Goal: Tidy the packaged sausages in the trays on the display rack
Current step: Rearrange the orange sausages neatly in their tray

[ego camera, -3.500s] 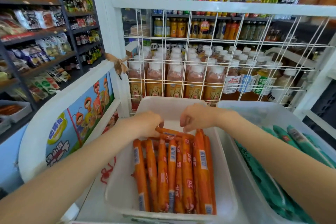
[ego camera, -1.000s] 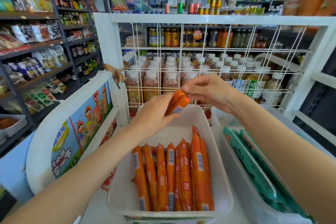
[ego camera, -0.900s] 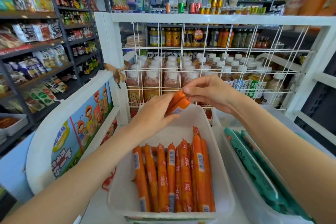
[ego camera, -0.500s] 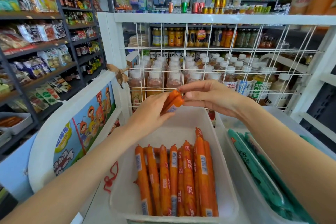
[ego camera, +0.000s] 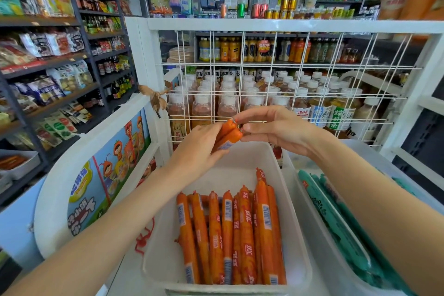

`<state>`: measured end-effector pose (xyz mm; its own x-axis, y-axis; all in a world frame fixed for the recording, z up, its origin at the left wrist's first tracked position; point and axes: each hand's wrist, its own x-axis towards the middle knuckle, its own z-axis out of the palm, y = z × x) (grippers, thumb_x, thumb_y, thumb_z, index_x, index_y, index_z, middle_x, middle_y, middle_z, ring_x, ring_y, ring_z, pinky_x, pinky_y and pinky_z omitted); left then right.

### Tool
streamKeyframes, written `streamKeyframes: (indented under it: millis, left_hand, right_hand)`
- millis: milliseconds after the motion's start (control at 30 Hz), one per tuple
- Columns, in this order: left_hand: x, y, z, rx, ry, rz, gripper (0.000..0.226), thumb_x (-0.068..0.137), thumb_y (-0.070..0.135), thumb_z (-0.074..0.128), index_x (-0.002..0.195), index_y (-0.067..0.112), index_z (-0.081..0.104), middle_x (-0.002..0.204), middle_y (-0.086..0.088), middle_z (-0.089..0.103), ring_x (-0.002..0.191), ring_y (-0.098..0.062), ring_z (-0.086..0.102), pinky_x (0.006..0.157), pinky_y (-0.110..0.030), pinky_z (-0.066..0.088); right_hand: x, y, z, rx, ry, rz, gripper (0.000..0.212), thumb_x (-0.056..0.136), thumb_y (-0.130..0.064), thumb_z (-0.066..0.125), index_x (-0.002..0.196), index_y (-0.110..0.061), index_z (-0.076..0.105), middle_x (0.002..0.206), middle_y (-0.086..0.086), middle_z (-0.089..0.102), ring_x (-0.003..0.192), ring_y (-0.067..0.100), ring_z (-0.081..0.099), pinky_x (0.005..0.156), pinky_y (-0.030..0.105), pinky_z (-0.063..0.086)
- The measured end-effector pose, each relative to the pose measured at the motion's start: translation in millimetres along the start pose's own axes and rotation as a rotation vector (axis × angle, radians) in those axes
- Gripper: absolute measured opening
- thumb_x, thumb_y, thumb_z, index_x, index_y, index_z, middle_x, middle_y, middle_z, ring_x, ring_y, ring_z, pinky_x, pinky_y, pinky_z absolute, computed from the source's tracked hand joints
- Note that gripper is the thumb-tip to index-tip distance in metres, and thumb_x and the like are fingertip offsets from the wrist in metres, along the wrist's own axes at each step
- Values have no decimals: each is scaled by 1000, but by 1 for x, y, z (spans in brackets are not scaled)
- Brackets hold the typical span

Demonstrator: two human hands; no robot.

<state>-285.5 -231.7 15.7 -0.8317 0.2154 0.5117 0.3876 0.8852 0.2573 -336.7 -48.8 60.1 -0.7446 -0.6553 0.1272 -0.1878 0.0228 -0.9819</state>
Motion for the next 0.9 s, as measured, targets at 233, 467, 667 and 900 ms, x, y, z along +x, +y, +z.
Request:
streamKeyframes:
  millis: [233,467,667,900]
  left_hand:
    - [-1,2,1,-1,12,42,50,87,33,59,131,19,41,124,2,55,114,-18,47,91,-26,35]
    - [8,2,-4,-326,16,-198,51,87,25,59,133,13,42,122,3,54,113,-13,50,91,-23,40]
    - [25,1,-24,-1335,232,-730,4,92,13,53,94,11,56,94,-2,61,91,-13,59,89,-32,49]
    - [36,-2,-18,-1533,329,-914,6,91,18,55,90,13,53,103,-10,63,102,-18,58,68,-25,50]
  right_hand:
    - [1,-4,5,-59,56,-22,9,85,-9,60,91,-5,66,84,7,70,80,18,68,73,24,56]
    - [-1,-1,-4,80,153,-24,15,88,-2,54,97,-5,66,88,6,72,85,17,69,74,23,56]
    - [-11,10,-2,-241,-62,179,36,88,-10,59,122,-20,54,120,4,60,102,23,64,89,31,53]
    - [-9,8,12,-205,26,-24,46,79,2,66,122,-12,56,108,10,62,86,17,69,74,18,53]
